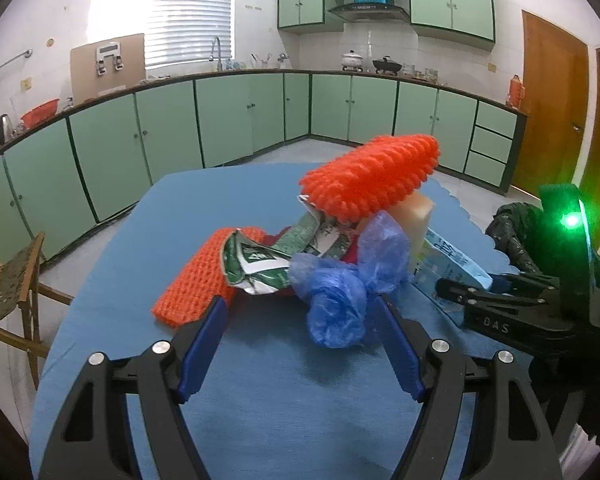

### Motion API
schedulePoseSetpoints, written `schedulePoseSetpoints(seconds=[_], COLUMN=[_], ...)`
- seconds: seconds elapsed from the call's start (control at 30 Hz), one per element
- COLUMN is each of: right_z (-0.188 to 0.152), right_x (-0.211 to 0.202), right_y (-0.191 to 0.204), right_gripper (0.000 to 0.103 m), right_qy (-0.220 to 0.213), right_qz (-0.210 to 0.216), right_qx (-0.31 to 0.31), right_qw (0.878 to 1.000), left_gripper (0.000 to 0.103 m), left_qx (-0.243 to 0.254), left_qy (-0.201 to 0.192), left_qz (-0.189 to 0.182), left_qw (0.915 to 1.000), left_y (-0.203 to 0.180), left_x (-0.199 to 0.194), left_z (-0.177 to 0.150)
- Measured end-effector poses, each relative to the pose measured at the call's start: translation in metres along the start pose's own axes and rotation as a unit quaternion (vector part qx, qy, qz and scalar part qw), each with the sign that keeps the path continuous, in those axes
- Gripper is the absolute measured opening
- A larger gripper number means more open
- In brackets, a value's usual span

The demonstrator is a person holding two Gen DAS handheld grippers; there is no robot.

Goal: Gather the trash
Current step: 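Grasp the light-blue packet with the right gripper while the left gripper approaches the blue bags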

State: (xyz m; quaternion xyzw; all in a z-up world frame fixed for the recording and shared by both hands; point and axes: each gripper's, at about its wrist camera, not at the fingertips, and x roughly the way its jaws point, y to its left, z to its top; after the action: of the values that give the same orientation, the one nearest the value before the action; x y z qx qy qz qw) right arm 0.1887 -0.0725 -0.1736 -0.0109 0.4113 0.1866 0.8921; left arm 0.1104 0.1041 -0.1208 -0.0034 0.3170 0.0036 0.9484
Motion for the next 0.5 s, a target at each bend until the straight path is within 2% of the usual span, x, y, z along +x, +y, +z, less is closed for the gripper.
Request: schedulePoseSetpoints(seconds=[0.03,0.13,0.37,0.43,0.5], right_z=[0.0,-0.002,-0.01,-0.013,-0.015], right_x=[-0.001,-0.006,-0.031,-0.039,-0.046], right_y=[-0.001,-0.003,-0.016,-0.018,-0.022], right_gripper=[0.032,0.032,0.032,0.032,0.032], right_qy=[-0.001,-0.005,-0.022,-0.024,-0.027], right_qz=[0.005,0.004,-0.02,-0.025,-0.026], right_qx=[0.002,0.007,0.02,0.024,0.031], right_qw=[1.0,1.0,0.999,0.999,0.999], left_gripper=[0.074,0.074,0.073,0.069,0.06], left_qx=[0.001,0.005,0.007,0.009,0.009], left_qy=[0.001,0.006,0.019,0.024,0.03], left_qz=[-0.001,-0.005,-0.015,-0.019,-0.024], left_qw=[1.0,1.0,0.9997,0.9995,0.9992], left_y=[-0.002,-0.008,-0.022,-0.025,-0.029], left_x=[0.002,0.008,0.027,0.033,0.038], left_z=[0.0,-0.001,-0.001,0.0,0.0])
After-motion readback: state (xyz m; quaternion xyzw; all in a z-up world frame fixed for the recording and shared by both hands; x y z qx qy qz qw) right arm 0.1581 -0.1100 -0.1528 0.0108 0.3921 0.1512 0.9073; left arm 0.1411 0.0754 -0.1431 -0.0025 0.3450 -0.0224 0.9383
